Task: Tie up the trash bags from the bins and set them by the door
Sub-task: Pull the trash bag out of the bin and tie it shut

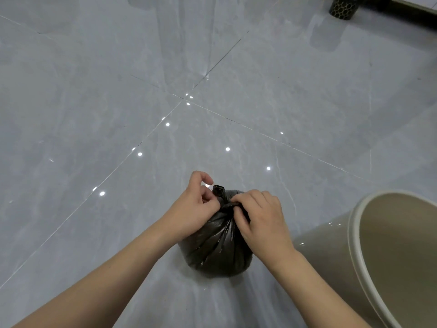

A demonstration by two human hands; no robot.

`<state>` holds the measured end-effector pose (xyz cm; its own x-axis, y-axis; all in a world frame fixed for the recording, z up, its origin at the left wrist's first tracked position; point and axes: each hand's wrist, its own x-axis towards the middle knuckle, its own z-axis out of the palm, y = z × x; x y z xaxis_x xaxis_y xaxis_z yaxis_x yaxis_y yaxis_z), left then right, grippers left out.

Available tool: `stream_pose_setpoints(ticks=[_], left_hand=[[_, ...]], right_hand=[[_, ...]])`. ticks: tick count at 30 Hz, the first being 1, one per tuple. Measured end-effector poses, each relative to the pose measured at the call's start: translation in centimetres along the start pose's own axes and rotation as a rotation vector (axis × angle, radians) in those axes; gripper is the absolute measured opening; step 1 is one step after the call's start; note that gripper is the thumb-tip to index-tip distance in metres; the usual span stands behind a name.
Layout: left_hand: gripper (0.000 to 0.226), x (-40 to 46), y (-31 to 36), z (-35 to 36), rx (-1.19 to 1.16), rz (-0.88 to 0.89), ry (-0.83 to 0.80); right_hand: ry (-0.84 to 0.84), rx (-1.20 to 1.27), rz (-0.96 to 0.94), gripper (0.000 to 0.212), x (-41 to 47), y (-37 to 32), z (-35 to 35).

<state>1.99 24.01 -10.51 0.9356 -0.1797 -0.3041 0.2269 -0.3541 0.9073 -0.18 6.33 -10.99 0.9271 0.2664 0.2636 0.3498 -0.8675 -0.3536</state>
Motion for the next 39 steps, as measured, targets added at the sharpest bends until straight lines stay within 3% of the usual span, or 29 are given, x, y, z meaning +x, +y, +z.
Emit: stream_pose_setpoints(ticks=[7,11,14,17,22,29,32,37,39], left_hand=[[0.021,-0.1,-1.2,0.3,0.412,0.203,-0.02],[0.016,0.1,-1.4,0.4,0.607,0.339,0.085],[0.008,0.1,-1.2,0.4,0.561,0.376,0.13],[0.004,-0.1,-1.2,0.8,0.453,0.381,0.171],[0.024,-0.3,-0.9,1.2,0.447,0.356,0.167],[0.018,0.2,-0.9,1.5,0.366,0.193,0.138],[0.016,0.0,-0.8,1.5,0.404,0.23,0.147],[0.05,-0.3,-0.7,1.3,0.473,0.309,0.114],[0.046,-0.2,-0.8,1.5,0.518,0.305,0.109]], right_hand=[[-0.212,0.363,0.334,0.008,0.8,0.2,-0.1],[-0.29,0.58,0.442,0.028,1.1,0.1,-0.3],[-0.349,0.875,0.558,0.027,1.2,-0.3,-0.8],[-0.405,1.035,0.647,0.008,1.3,-0.3,-1.3],[-0.407,1.041,0.672,0.007,1.5,-0.2,-1.4],[-0.347,0.808,0.586,0.023,1.4,0.5,-1.2],[-0.352,0.784,0.57,0.019,1.4,0.5,-1.1],[-0.376,0.79,0.563,0.019,1.3,0.4,-1.2],[-0.37,0.78,0.561,0.019,1.2,0.4,-1.3]])
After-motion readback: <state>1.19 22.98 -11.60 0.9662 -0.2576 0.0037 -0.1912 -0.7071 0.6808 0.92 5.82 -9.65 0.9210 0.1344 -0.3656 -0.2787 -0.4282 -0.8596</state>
